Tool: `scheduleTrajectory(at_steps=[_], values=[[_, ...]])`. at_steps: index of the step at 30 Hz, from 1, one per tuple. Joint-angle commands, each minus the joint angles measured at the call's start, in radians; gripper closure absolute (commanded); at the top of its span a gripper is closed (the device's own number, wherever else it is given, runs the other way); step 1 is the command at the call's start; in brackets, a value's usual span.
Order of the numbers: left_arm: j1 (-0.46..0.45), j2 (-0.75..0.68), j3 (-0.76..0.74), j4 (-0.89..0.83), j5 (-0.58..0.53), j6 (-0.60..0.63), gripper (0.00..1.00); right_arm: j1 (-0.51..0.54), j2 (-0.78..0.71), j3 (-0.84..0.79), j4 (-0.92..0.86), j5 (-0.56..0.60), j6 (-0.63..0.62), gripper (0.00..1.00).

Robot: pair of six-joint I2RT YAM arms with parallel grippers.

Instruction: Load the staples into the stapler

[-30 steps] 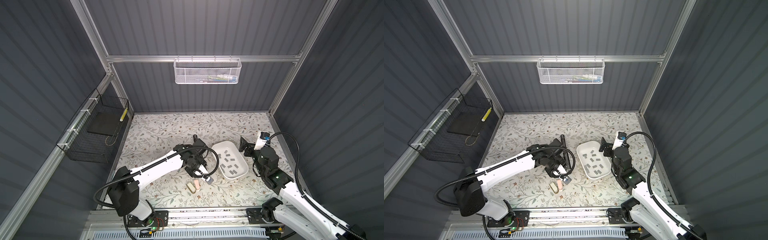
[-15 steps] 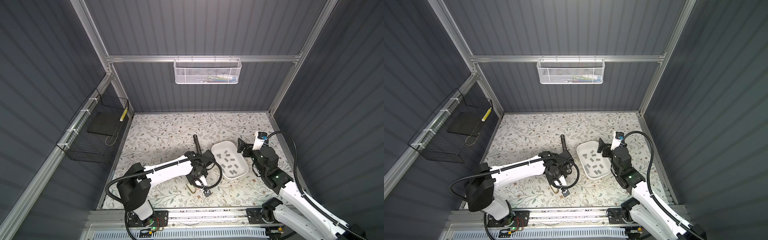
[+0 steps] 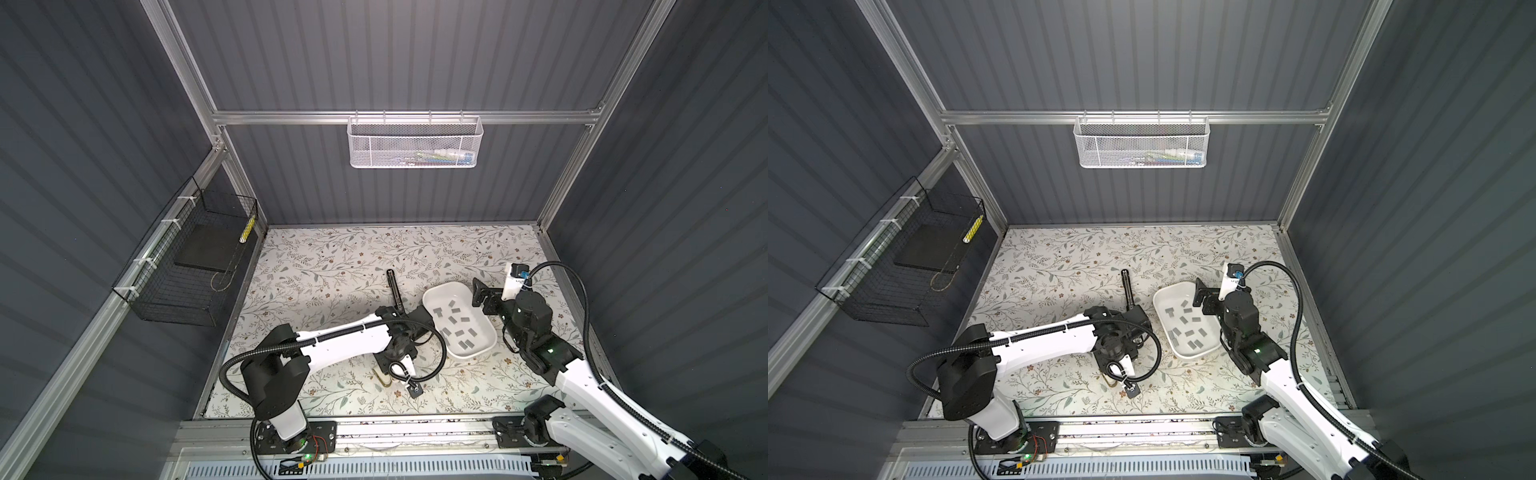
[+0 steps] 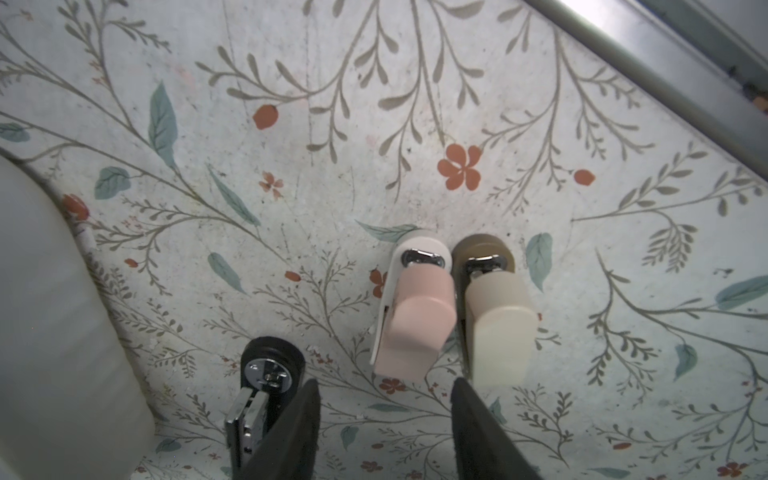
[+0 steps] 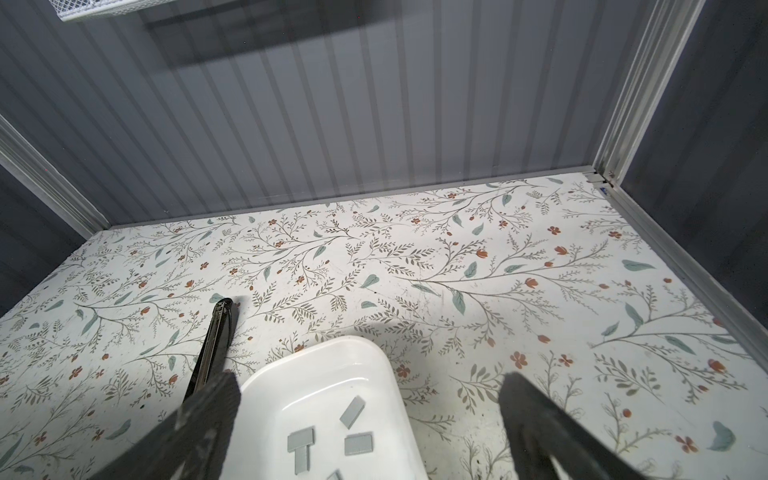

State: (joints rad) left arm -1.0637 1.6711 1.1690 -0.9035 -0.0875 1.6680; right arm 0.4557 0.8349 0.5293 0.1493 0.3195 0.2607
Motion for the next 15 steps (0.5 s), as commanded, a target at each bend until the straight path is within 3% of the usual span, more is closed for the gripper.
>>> scheduleTrajectory(at_steps=[1,15], values=[[-0.009,0.024,-0.021,-0.028,-0.030,0.014,0.47,-0.006,-0.013,0.011,0.022,-0.020,-0.013,0.01],[-0.030,0.081,0.004,-0.037,-0.037,0.012,0.53,-0.005,-0.042,0.000,0.032,-0.034,-0.011,0.01]])
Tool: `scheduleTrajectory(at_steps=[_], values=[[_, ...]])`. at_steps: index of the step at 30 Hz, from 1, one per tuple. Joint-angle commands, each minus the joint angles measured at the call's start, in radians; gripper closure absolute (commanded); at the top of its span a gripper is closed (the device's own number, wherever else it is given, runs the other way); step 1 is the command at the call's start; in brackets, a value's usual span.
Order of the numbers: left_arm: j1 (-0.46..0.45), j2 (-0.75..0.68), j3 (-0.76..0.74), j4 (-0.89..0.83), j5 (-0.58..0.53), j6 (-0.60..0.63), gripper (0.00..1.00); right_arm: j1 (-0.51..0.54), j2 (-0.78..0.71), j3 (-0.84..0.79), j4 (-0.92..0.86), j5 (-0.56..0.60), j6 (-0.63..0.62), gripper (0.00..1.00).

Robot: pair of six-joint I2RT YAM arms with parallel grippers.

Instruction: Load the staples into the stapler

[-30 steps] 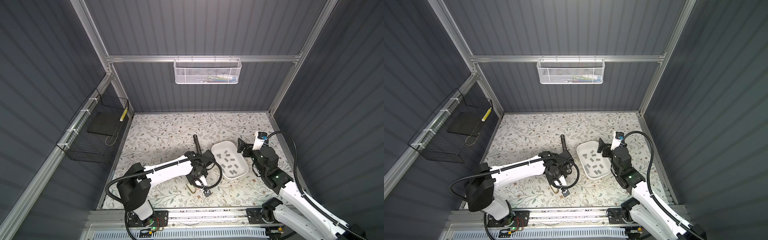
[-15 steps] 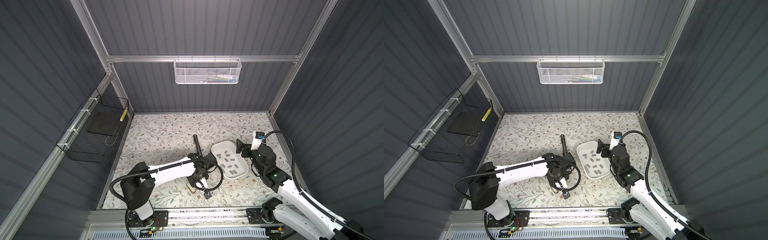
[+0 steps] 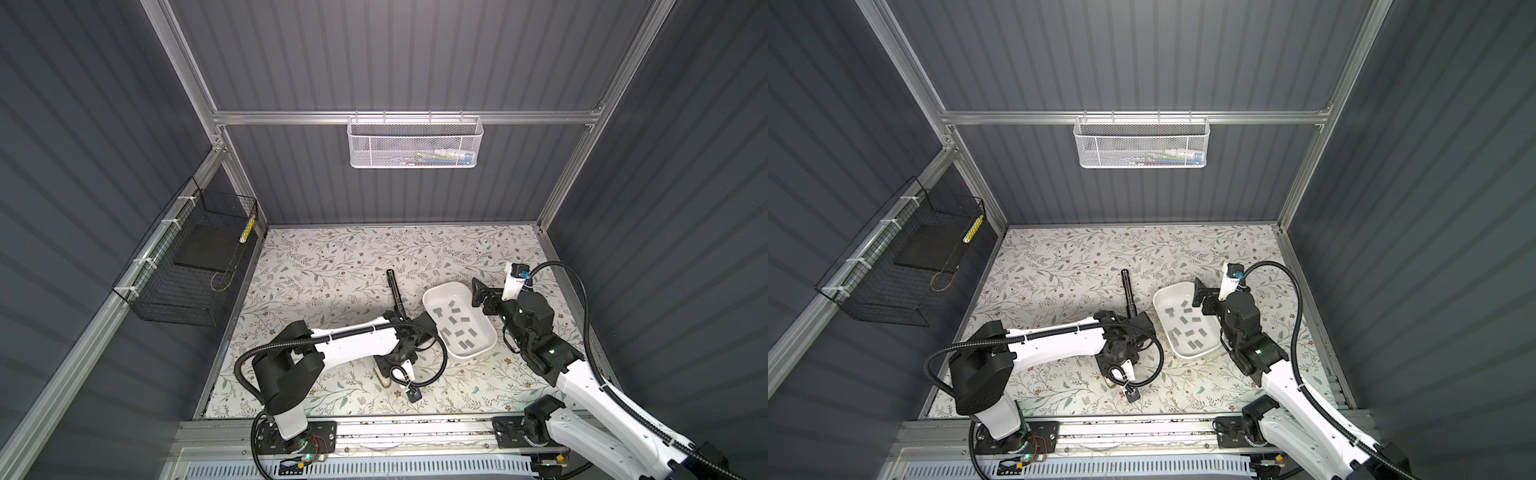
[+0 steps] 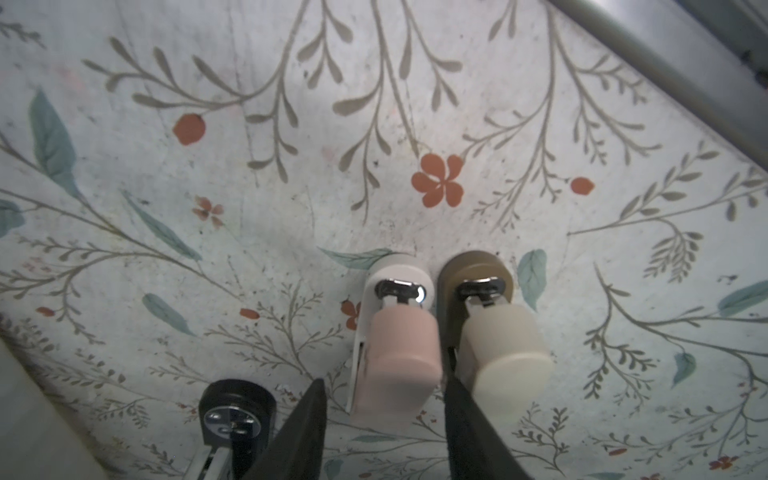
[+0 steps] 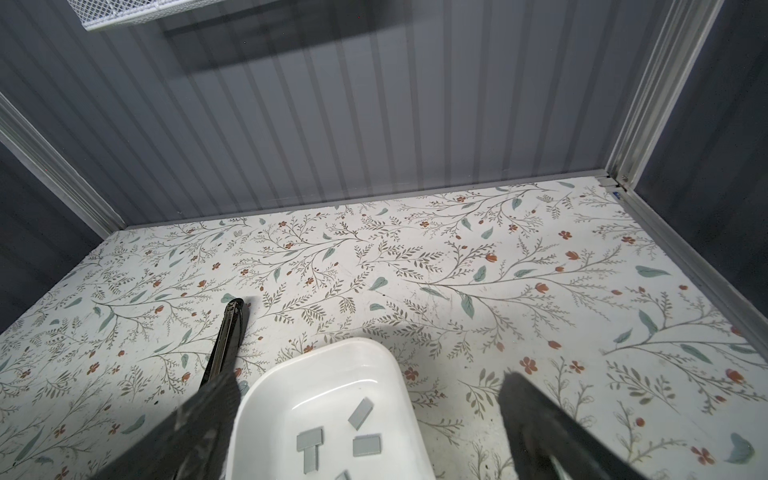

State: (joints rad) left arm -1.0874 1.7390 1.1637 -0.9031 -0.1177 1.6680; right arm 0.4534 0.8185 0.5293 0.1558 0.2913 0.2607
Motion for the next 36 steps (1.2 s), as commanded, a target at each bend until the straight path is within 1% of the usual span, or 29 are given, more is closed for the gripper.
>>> scheduleTrajectory(at_steps=[1,9,17,21,29,34,36], values=[[-0.008,0.015,0.009,-0.037,-0.008,0.012,0.54,-0.002,-0.031,-0.002,0.027,-0.004,-0.011,0.01],[-0.014,0.020,0.006,-0.044,-0.014,0.013,0.60,-0.002,0.004,0.023,-0.001,-0.004,-0.008,0.01],[-0.028,0.011,-0.005,-0.038,-0.008,0.016,0.57,-0.003,0.024,0.032,-0.012,0.006,-0.004,0.01],[-0.032,0.012,-0.007,-0.039,-0.006,0.019,0.58,-0.002,0.031,0.035,-0.012,-0.006,-0.007,0.01],[-0.038,0.027,-0.004,-0.041,-0.007,0.018,0.63,-0.003,0.047,0.051,-0.027,-0.028,-0.017,0.01],[-0.039,0.040,0.001,-0.045,-0.010,0.016,0.64,-0.002,0.043,0.051,-0.025,-0.036,-0.015,0.01],[-0.040,0.046,0.003,-0.049,-0.010,0.016,0.67,-0.003,0.039,0.049,-0.020,-0.046,-0.015,0.01]])
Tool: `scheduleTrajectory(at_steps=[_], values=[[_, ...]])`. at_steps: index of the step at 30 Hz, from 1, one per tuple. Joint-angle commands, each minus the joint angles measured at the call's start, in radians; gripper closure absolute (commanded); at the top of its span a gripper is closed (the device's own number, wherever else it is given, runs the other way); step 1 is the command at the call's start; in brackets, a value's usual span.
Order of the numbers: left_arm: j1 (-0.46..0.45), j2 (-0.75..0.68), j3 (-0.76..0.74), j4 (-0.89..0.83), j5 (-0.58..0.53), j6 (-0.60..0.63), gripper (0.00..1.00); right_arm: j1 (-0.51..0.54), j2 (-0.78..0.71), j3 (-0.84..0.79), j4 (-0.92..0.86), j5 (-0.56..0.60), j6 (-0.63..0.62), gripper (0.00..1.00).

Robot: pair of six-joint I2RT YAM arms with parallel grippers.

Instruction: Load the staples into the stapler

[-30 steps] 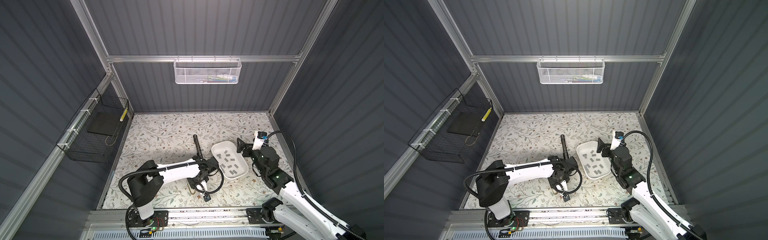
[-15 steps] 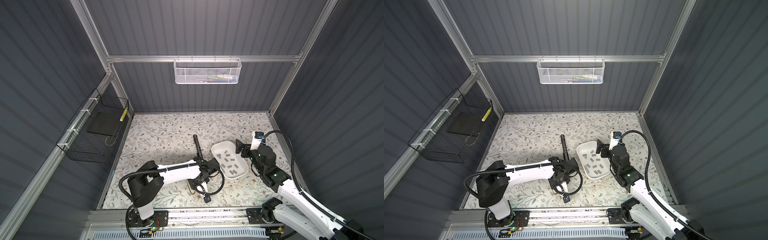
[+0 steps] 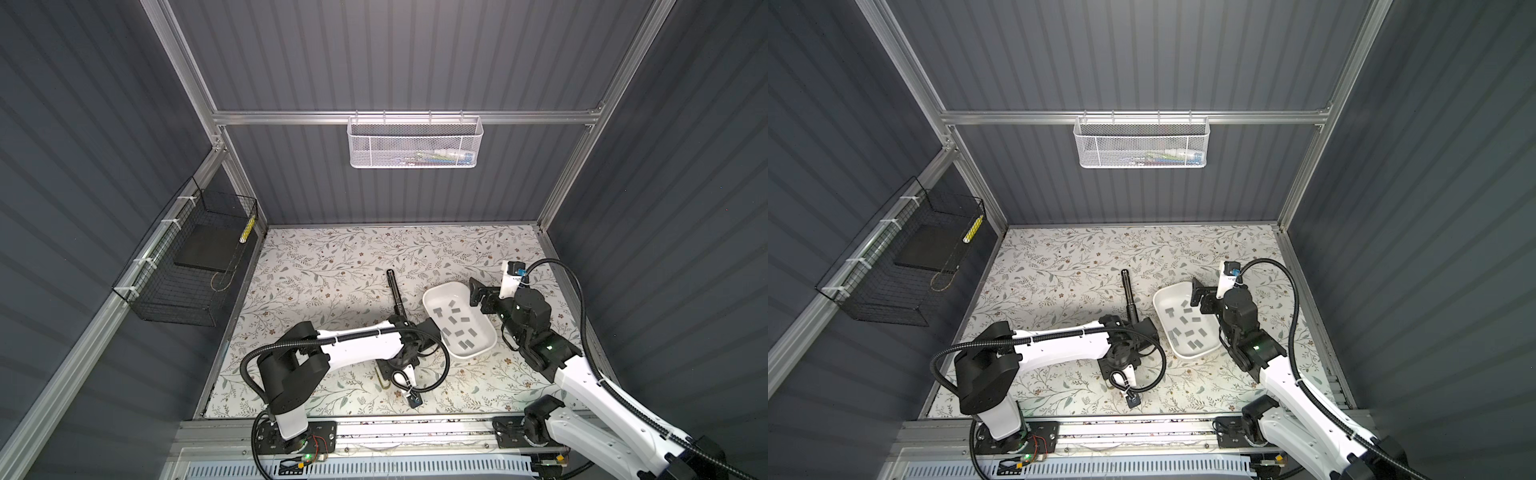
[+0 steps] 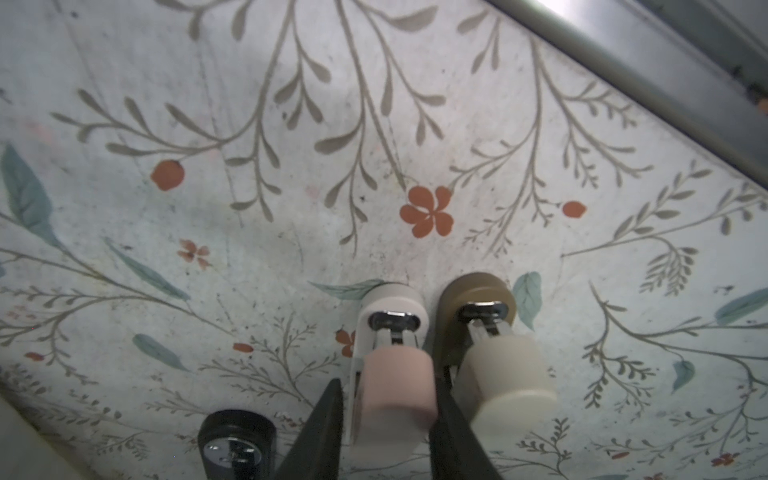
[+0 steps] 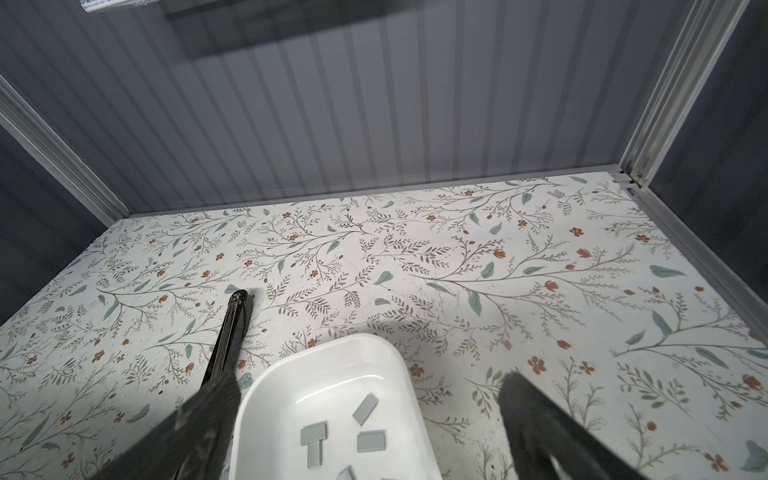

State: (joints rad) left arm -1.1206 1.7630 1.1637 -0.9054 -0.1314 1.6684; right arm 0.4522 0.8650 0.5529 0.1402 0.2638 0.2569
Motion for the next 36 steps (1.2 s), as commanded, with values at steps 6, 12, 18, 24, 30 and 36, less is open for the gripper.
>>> scheduleTrajectory(at_steps=[6,12,18,24,30,36], values=[[-0.007,0.029,0.014,-0.051,-0.003,0.014,0.80,-0.002,-0.028,0.011,0.009,-0.013,-0.005,0.01],[-0.007,-0.006,0.061,-0.053,0.018,-0.023,1.00,-0.004,-0.093,-0.033,0.050,0.043,-0.003,0.01],[-0.006,-0.052,0.271,-0.001,0.021,-0.306,1.00,-0.003,-0.077,-0.021,0.057,0.088,0.036,0.01],[-0.007,-0.058,0.529,0.028,-0.040,-0.702,1.00,-0.003,-0.095,-0.001,0.035,0.079,0.078,0.01],[0.037,-0.149,0.539,0.241,-0.102,-1.234,1.00,-0.007,-0.120,-0.004,0.006,0.040,0.111,0.01],[0.115,-0.406,0.107,0.715,0.018,-1.576,1.00,-0.007,-0.054,0.035,-0.040,0.000,0.141,0.01]])
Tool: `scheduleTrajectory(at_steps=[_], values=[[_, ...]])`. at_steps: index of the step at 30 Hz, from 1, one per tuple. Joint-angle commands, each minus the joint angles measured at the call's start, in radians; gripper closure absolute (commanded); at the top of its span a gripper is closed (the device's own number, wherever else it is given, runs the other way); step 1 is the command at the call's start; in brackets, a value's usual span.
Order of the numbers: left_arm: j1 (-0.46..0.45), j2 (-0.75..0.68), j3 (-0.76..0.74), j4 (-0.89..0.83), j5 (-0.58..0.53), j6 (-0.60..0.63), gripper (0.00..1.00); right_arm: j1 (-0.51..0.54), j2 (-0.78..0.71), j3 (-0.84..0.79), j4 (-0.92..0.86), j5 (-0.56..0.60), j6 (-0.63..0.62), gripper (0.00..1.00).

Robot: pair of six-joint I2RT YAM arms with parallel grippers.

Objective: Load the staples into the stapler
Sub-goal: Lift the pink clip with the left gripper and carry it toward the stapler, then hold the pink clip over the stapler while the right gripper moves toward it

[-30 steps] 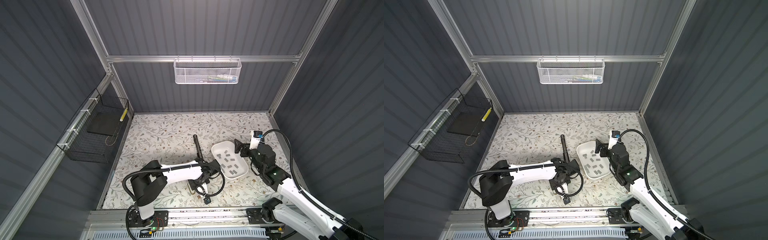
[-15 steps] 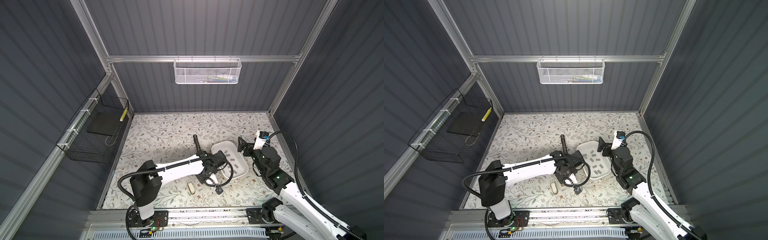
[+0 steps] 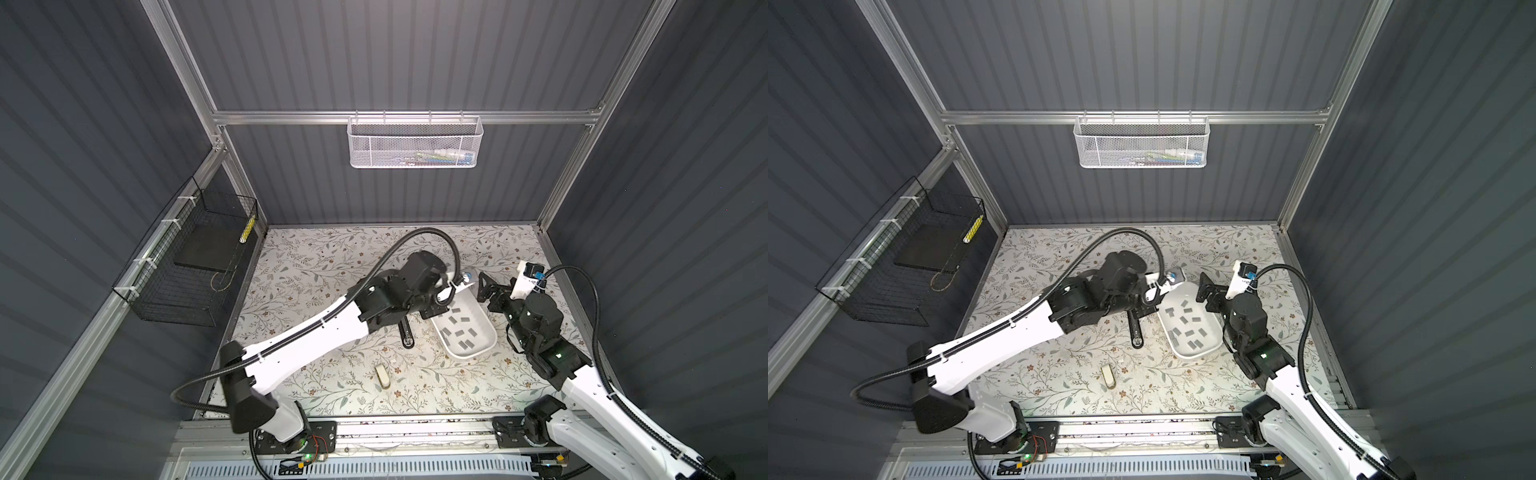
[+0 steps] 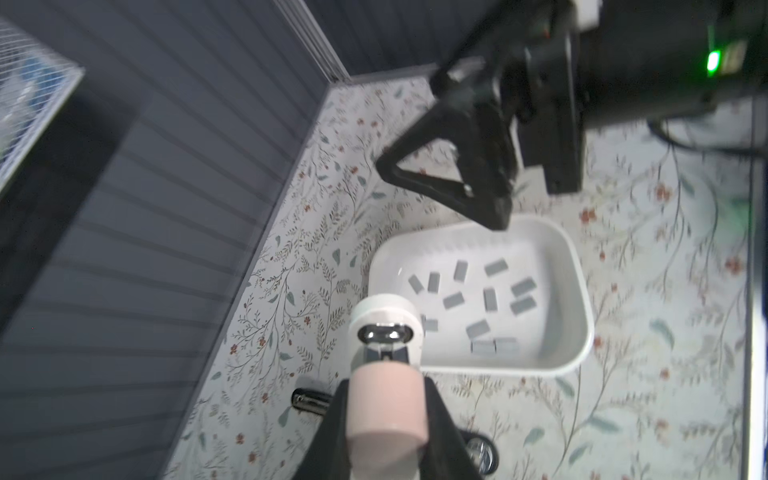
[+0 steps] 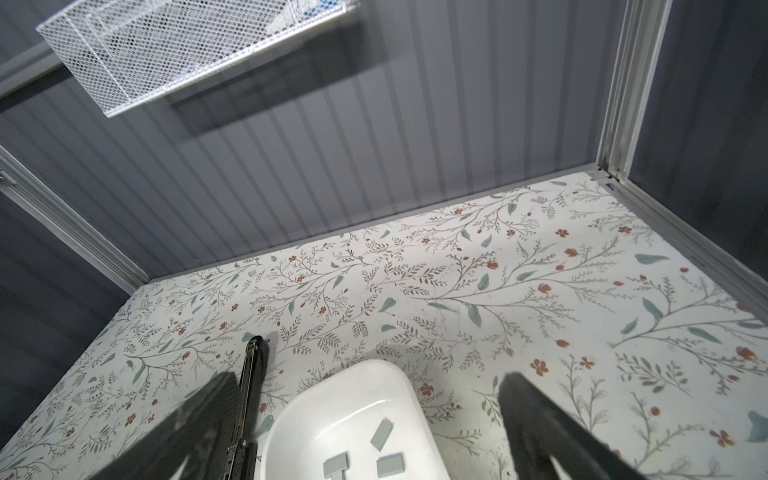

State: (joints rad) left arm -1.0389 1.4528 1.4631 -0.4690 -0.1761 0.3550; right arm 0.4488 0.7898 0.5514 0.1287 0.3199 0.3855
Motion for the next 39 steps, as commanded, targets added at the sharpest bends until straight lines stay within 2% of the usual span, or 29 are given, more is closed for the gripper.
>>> scheduleTrajectory(at_steps=[1,4,7,9,11,13,15,18,21,27,39], values=[[0.051,-0.127,-0.264,0.351,0.079,-0.280,1.00,-0.002,0.030,0.040,-0.024,-0.103,0.000,0.01],[0.104,-0.183,-0.409,0.459,0.085,-0.298,1.00,0.000,0.053,0.035,-0.006,-0.185,-0.010,0.01],[0.114,-0.209,-0.543,0.549,0.028,-0.253,1.00,0.000,0.052,0.011,0.026,-0.226,0.013,0.02],[0.123,-0.227,-0.625,0.621,0.001,-0.244,1.00,0.000,0.056,0.000,0.052,-0.276,0.034,0.07],[0.152,-0.249,-0.676,0.681,0.043,-0.255,1.00,0.001,0.079,0.001,0.077,-0.338,0.058,0.15],[0.170,-0.261,-0.670,0.676,0.091,-0.249,1.00,0.004,0.112,0.015,0.090,-0.401,0.071,0.21],[0.172,-0.255,-0.657,0.652,0.090,-0.200,1.00,0.007,0.142,0.030,0.092,-0.441,0.080,0.25],[0.180,-0.250,-0.704,0.716,0.087,-0.178,1.00,0.013,0.158,0.030,0.118,-0.482,0.083,0.33],[0.183,-0.244,-0.745,0.766,0.101,-0.165,1.00,0.041,0.157,0.025,0.139,-0.498,0.062,0.36],[0.183,-0.215,-0.742,0.747,0.137,-0.167,1.00,0.124,0.190,0.049,0.163,-0.557,0.042,0.39],[0.184,-0.192,-0.707,0.683,0.215,-0.148,1.00,0.239,0.282,0.110,0.133,-0.494,-0.040,0.43]])
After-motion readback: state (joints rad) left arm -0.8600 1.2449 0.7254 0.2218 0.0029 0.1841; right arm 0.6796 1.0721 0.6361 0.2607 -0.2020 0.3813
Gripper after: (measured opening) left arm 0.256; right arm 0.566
